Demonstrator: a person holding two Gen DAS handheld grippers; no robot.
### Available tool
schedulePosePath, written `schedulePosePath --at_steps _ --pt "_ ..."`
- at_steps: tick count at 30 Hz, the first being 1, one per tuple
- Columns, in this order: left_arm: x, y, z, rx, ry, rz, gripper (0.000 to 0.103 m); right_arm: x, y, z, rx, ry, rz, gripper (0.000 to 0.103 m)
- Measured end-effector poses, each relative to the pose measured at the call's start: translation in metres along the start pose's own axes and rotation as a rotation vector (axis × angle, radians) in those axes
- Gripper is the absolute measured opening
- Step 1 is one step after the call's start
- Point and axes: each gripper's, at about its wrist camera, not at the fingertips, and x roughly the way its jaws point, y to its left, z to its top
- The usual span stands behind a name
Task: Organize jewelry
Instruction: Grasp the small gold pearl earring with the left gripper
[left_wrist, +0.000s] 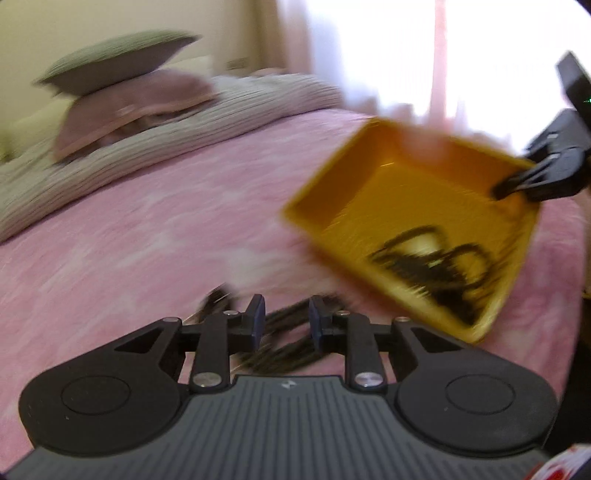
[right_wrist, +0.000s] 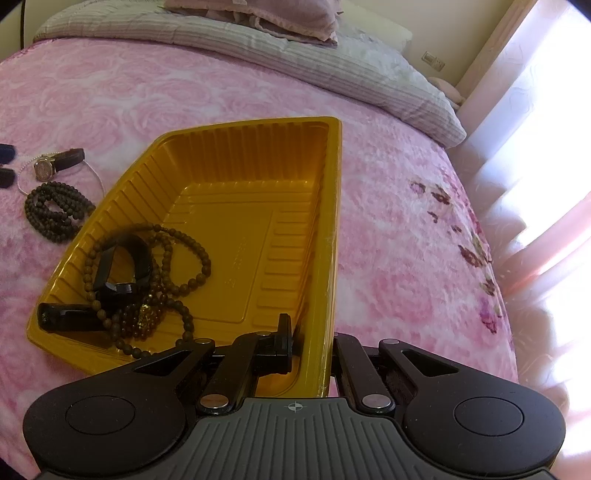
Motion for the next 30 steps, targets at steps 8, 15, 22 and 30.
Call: schedulePosePath --at_steps 8,15,22,30 --pt "-0.015 0.073 -0.052 -0.143 0.061 0.167 0.025 0.0 0.0 -0.001 0.0 0.002 -0.001 0.005" --pt "-0.008 0.097 -0.07 -0.179 0.085 0.245 0.025 0.0 0.001 -0.001 -0.006 0.008 -0.005 0.005" --pt "0.009 0.103 -0.074 -0.193 0.071 0.275 0.024 0.0 0.001 0.0 -0.011 0.011 -0.009 0.005" --pt "0.03 0.109 -0.076 -0.199 0.075 0.28 0.023 0.001 0.0 0.001 -0.012 0.019 -0.011 0.005"
